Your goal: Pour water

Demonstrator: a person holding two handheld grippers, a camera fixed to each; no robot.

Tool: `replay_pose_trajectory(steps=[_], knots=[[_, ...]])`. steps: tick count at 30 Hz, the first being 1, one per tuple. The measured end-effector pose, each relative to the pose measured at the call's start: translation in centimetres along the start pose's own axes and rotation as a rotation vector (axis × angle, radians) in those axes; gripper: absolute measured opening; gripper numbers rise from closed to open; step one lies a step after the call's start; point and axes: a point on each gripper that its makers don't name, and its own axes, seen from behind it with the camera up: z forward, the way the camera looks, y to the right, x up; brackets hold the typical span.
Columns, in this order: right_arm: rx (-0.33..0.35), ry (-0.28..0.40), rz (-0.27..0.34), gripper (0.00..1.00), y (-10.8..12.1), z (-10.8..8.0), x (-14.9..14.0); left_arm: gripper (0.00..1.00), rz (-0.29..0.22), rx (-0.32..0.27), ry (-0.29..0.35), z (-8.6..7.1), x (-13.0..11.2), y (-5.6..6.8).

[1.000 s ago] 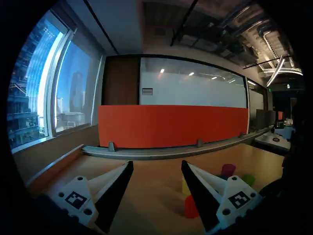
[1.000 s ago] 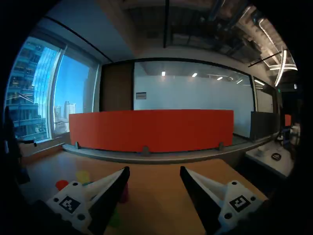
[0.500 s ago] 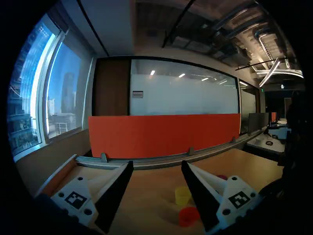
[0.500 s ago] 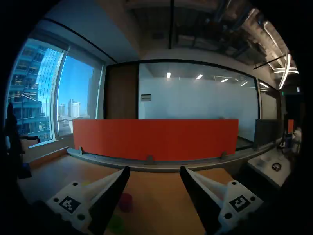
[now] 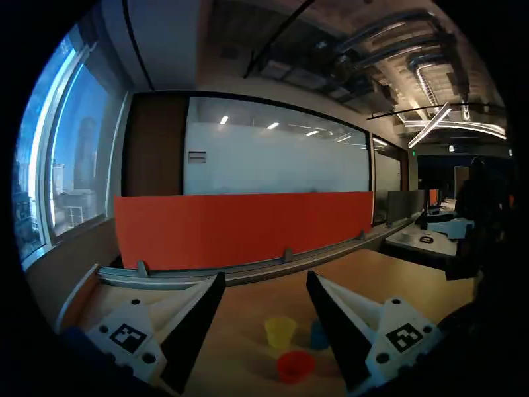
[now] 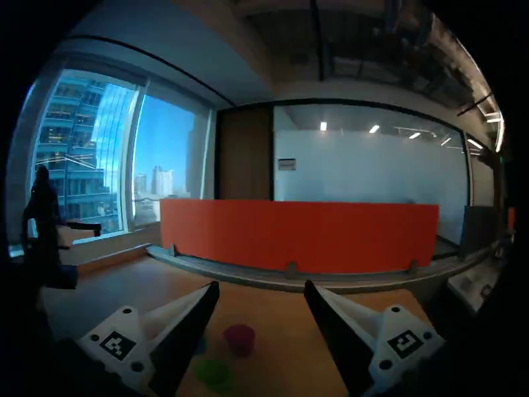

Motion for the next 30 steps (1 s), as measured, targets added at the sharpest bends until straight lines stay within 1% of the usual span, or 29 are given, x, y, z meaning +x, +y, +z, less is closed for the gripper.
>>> replay_pose_trajectory(steps=[5, 9, 14, 18, 26, 30], knots=[[0.090, 0.004, -0.015, 0.99, -1.9, -0.1, 0.6, 0.91, 0.002, -0.084, 0.003, 0.5, 0.4, 1.5], [0.120, -0.004, -0.021, 0.99, -2.4, 0.0, 0.5, 0.91, 0.017, -0.125, 0.003, 0.8, 0.4, 2.3], [0.136, -0.010, -0.032, 0.99, -2.9, 0.1, 0.4, 0.91, 0.043, -0.156, -0.001, 1.2, 0.3, 3.1], [0.154, -0.025, -0.035, 0.99, -3.4, 0.2, 0.0, 0.91, 0.055, -0.180, -0.018, 1.4, -0.1, 3.8], [0.198, -0.082, -0.055, 0.99, -4.4, 0.4, -1.9, 0.91, 0.094, -0.213, -0.061, 1.9, -1.5, 4.5], [0.216, -0.108, -0.070, 0.99, -4.8, 0.3, -3.0, 0.91, 0.105, -0.233, -0.084, 2.1, -2.3, 4.8]])
